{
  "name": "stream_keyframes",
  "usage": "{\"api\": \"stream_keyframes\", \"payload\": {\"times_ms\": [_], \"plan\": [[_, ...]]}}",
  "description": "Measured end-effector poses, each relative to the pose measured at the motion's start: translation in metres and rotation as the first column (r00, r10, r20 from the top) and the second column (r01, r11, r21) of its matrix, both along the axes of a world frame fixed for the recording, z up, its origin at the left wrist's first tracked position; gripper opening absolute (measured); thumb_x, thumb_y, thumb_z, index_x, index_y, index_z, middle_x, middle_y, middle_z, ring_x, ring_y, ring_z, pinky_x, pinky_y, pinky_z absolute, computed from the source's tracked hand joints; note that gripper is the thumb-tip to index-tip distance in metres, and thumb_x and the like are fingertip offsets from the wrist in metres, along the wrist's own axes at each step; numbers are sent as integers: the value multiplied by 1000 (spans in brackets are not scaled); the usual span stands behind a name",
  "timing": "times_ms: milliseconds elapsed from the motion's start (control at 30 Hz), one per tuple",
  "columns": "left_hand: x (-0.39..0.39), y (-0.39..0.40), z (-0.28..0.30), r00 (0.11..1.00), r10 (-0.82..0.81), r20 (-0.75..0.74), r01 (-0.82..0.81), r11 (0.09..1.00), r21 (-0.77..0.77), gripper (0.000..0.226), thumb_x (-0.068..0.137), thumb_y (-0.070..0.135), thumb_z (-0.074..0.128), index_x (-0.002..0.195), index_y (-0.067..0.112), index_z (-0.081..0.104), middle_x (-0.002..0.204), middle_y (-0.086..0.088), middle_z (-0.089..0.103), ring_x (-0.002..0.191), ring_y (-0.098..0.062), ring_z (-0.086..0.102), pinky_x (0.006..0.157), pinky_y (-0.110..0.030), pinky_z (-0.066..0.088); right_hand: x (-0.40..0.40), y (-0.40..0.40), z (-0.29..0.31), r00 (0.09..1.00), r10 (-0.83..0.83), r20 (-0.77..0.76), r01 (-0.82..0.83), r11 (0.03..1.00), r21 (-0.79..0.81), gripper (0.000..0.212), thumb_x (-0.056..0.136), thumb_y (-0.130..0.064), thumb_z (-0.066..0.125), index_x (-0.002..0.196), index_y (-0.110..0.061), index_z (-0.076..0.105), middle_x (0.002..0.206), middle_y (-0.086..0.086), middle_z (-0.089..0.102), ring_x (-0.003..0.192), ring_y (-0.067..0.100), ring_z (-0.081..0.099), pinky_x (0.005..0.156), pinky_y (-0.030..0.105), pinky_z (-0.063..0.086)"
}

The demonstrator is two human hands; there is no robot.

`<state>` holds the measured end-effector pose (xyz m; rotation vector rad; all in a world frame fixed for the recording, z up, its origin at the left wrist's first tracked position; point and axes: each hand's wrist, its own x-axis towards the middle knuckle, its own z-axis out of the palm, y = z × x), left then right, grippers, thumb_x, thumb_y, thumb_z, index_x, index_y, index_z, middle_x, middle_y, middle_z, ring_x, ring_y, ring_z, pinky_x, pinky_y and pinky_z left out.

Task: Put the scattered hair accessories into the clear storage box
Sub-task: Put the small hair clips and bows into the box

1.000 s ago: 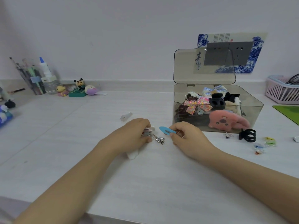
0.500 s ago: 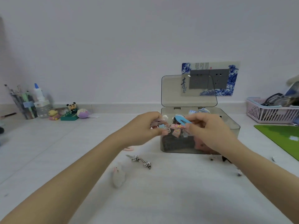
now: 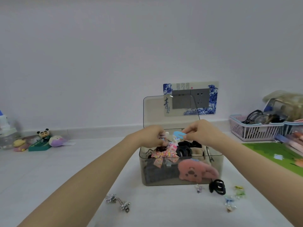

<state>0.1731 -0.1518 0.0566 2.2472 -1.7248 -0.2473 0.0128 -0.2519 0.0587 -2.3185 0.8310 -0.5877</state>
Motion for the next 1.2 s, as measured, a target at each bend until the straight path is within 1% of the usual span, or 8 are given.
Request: {"api": "stream_keyframes", "payload": {"times_ms": [200, 333, 433, 567, 733, 933, 1067, 1200], "plan": [[7, -29, 0, 998, 3, 67, -3, 1000, 3, 15, 87, 24, 62, 87, 16, 49, 88, 0, 52, 80, -19, 49, 64, -28, 35, 14, -27, -2, 998, -69, -11, 69, 997, -46, 14, 79, -10, 68, 91, -11, 74, 72, -5, 63, 61, 9, 52, 53, 19, 39], [-7, -56, -1, 993, -68, 101, 68, 998, 7, 12, 87, 21, 61, 85, 17, 50, 86, -2, 54, 73, -17, 48, 60, -28, 35, 8, -44, -7, 990, -139, -11, 138, 989, -59, 11, 79, -12, 68, 88, -15, 74, 81, 3, 68, 66, 15, 55, 55, 23, 43], [-12, -72, -10, 990, -103, 99, 98, 994, 50, 3, 89, 17, 57, 88, 14, 56, 80, -1, 56, 65, -13, 48, 53, -24, 33, 0, -51, -12, 987, -141, -81, 136, 989, -63, 11, 78, -12, 69, 87, -14, 74, 74, 0, 66, 66, 17, 56, 56, 22, 45], [-12, -77, -19, 994, -106, 34, 102, 990, 96, 17, 92, 19, 53, 102, 7, 59, 93, -12, 63, 78, -22, 52, 63, -30, 38, -5, -54, -11, 989, -104, -106, 96, 992, -84, 13, 78, -11, 69, 88, -17, 74, 63, -7, 57, 57, 11, 51, 50, 18, 41], [-8, -68, -11, 997, -70, -44, 75, 990, 118, 37, 99, 38, 34, 116, 10, 53, 103, -7, 59, 90, -19, 51, 79, -31, 39, -5, -57, -11, 986, -116, -122, 99, 986, -135, 14, 79, -13, 69, 92, -16, 73, 65, -7, 58, 58, 12, 53, 49, 18, 42], [-1, -61, -15, 998, -64, 0, 64, 990, 124, 28, 98, 19, 39, 118, 15, 58, 108, -4, 63, 94, -19, 57, 82, -30, 44, -1, -53, -16, 978, -83, -193, 46, 982, -184, 17, 75, -15, 73, 92, -16, 73, 63, -15, 53, 73, 11, 55, 65, 21, 45], [0, -56, -16, 993, -68, 99, 64, 997, 45, 28, 96, 24, 45, 118, 19, 62, 118, -3, 65, 104, -19, 59, 88, -30, 45, 10, -51, -19, 965, -86, -249, 19, 965, -262, 15, 75, -19, 73, 90, -20, 72, 63, -18, 50, 79, 11, 53, 84, 28, 43], [-2, -45, -12, 994, -75, 84, 76, 997, -10, 29, 96, 26, 43, 117, 19, 63, 116, -3, 67, 105, -19, 59, 90, -33, 46, 17, -53, -24, 931, -115, -347, -20, 932, -362, 13, 78, -24, 71, 90, -24, 72, 80, -12, 61, 95, 14, 58, 89, 30, 38]]}}
